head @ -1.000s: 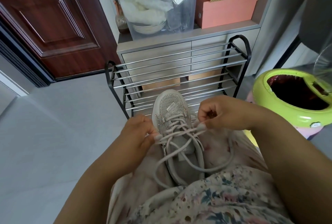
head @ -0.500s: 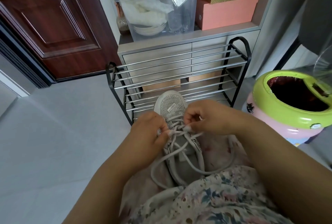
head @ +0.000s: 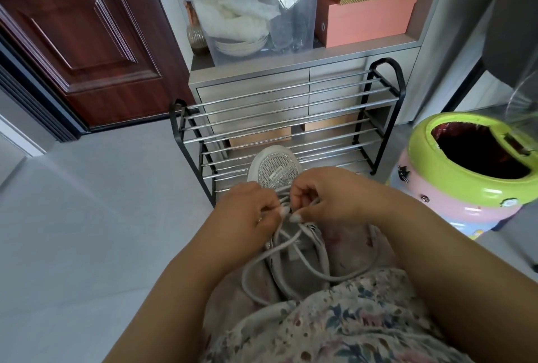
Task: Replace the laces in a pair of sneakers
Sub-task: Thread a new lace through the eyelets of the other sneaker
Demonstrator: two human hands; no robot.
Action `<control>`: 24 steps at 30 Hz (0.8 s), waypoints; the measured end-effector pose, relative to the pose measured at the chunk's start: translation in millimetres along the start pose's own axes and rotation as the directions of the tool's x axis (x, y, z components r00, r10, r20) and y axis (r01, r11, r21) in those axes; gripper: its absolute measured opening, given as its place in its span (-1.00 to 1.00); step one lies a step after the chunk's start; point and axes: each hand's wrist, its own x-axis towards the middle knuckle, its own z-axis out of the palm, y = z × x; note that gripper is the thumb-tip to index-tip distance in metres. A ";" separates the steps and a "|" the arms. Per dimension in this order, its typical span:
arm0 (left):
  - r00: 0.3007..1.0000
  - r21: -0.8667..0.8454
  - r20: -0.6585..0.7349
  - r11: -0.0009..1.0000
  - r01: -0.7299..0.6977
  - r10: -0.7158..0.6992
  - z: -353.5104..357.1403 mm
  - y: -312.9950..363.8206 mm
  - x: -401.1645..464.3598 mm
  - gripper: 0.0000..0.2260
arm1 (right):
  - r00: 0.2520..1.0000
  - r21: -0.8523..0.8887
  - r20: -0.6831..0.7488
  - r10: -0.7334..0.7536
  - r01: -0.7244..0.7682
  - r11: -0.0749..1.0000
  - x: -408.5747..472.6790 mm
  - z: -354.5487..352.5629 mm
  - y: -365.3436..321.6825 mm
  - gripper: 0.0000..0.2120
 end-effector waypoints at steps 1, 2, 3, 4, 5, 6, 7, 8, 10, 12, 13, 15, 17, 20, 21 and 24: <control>1.000 0.015 0.003 0.999 -0.029 0.029 0.8 -0.3 0.7 -0.80 | 1.000 -0.019 0.000 -0.013 0.013 1.000 1.0 0.5 -0.9 -0.89; 0.999 0.014 -0.002 0.999 -0.048 0.048 0.8 -1.6 0.3 -0.82 | 1.000 -0.021 -0.001 -0.020 0.020 1.000 1.0 -0.7 -0.2 -0.89; 0.998 0.003 -0.014 0.998 -0.057 0.057 0.4 -4.2 -1.3 -0.82 | 1.000 -0.002 -0.004 -0.019 0.019 1.000 -0.1 -3.4 1.7 -0.89; 0.998 -0.011 -0.031 0.998 -0.058 0.058 -0.5 -7.2 -3.7 -0.81 | 1.000 0.032 -0.004 -0.010 0.010 0.999 -2.0 -6.6 4.3 -0.91; 0.997 -0.024 -0.047 0.998 -0.056 0.054 -2.2 -9.8 -6.9 -0.80 | 1.000 0.065 -0.001 0.001 -0.001 0.998 -4.0 -9.3 7.1 -0.92; 0.997 -0.039 -0.059 0.998 -0.054 0.051 -3.9 -12.3 -10.5 -0.79 | 1.000 0.086 0.006 0.010 -0.011 0.996 -6.1 -11.5 9.4 -0.93; 0.997 -0.058 -0.066 0.997 -0.052 0.048 -5.9 -13.5 -14.3 -0.79 | 1.000 0.094 0.015 0.017 -0.018 0.995 -7.8 -12.6 11.5 -0.93; 0.997 -0.082 -0.072 0.996 -0.047 0.041 -7.8 -14.5 -17.7 -0.79 | 1.000 0.096 0.022 0.022 -0.024 0.995 -8.8 -13.2 13.0 -0.92; 0.994 -0.130 -0.107 0.991 -0.024 0.010 -12.6 -15.9 -21.9 -0.80 | 0.999 0.102 0.028 0.031 -0.034 0.994 -8.8 -14.0 13.7 -0.89; 0.988 -0.161 -0.152 0.987 0.017 -0.042 -16.5 -17.9 -22.3 -0.79 | 0.999 0.103 0.009 0.041 -0.042 0.994 -7.1 -14.3 12.9 -0.89; 0.985 -0.161 -0.161 0.986 0.036 -0.062 -16.6 -18.5 -21.4 -0.79 | 0.999 0.097 -0.011 0.045 -0.044 0.994 -6.1 -13.9 12.2 -0.90; 0.984 -0.169 -0.156 0.984 0.064 -0.091 -14.3 -17.5 -18.9 -0.80 | 0.997 0.090 -0.052 0.049 -0.045 0.995 -4.7 -12.4 9.6 -0.91; 0.981 -0.206 -0.147 0.974 0.094 -0.126 -11.0 -14.6 -17.0 -0.78 | 0.996 0.098 -0.072 0.051 -0.044 0.994 -4.3 -10.8 7.5 -0.92; 0.968 -0.212 -0.180 0.968 0.133 -0.173 -7.5 -9.5 -15.7 -0.87 | 0.994 0.123 -0.101 0.049 -0.036 0.992 -6.7 -10.8 8.4 -0.91; 0.960 -0.227 -0.206 0.964 0.141 -0.189 -7.3 -8.4 -15.8 -0.95 | 0.991 0.136 -0.125 0.043 -0.026 0.990 -8.2 -11.8 8.7 -0.90; 0.939 -0.212 -0.294 0.970 0.116 -0.176 -10.5 -4.6 -19.8 -0.89 | 0.974 0.169 -0.224 0.015 0.024 0.985 -12.0 -16.6 8.7 -0.87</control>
